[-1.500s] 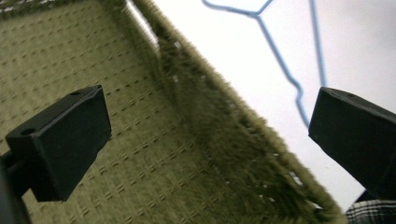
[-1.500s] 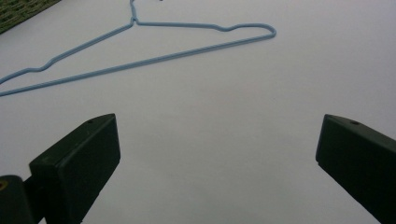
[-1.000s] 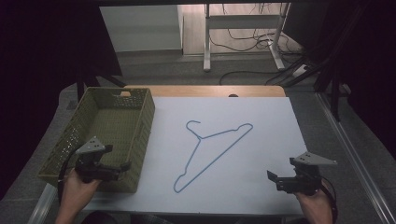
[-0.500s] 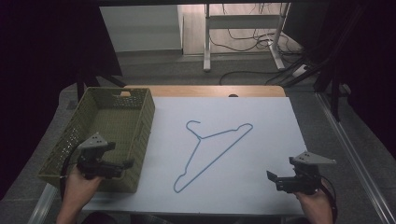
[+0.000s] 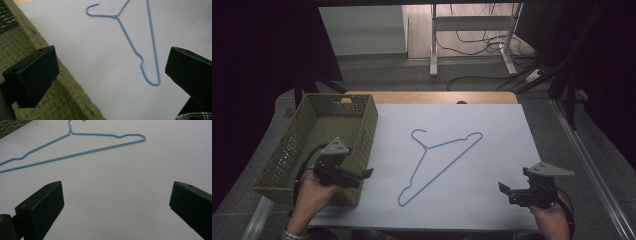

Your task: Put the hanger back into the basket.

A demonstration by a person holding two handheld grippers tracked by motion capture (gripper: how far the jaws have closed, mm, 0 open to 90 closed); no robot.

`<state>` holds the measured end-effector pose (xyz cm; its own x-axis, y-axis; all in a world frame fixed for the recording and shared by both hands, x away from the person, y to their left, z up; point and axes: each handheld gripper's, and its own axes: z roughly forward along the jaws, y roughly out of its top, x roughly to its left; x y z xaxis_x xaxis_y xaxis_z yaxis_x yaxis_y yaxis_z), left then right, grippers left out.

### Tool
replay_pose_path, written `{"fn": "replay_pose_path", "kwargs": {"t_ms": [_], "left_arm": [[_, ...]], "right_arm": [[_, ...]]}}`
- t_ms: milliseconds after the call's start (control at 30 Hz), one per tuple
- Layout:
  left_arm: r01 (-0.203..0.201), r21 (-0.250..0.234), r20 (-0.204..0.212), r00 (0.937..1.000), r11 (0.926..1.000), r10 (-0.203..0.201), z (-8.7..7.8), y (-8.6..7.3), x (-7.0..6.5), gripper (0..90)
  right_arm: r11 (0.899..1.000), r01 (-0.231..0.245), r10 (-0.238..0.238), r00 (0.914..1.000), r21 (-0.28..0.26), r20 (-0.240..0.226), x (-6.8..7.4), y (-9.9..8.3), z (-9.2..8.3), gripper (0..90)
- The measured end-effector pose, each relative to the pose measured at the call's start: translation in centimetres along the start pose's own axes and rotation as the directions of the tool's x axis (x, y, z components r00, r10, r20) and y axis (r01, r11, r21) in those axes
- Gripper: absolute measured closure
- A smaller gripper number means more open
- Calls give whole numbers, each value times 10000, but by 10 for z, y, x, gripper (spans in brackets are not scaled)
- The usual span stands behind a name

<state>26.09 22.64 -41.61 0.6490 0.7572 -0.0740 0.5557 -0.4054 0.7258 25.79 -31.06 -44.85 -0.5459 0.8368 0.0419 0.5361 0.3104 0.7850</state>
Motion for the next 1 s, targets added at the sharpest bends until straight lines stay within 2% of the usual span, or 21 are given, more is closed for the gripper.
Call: {"fn": "replay_pose_path", "kwargs": {"t_ms": [367,567,767,1000], "left_arm": [[314,-110,565,9979,9994,-307,22,19,-5,0],[342,-182,951,9949,9992,-323,42,35,-12,0],[204,-132,1065,9941,9997,-189,56,45,-15,0],[10,255,868,9962,9997,-32,82,60,-17,0]], "right_arm": [[10000,29,-29,10000,-12,-10,0,0,-1,0],[10000,31,-31,10000,-11,-29,0,0,-1,0],[10000,23,-23,10000,-13,-38,-1,0,-1,0],[10000,50,-50,10000,55,-40,0,0,1,0]]}}
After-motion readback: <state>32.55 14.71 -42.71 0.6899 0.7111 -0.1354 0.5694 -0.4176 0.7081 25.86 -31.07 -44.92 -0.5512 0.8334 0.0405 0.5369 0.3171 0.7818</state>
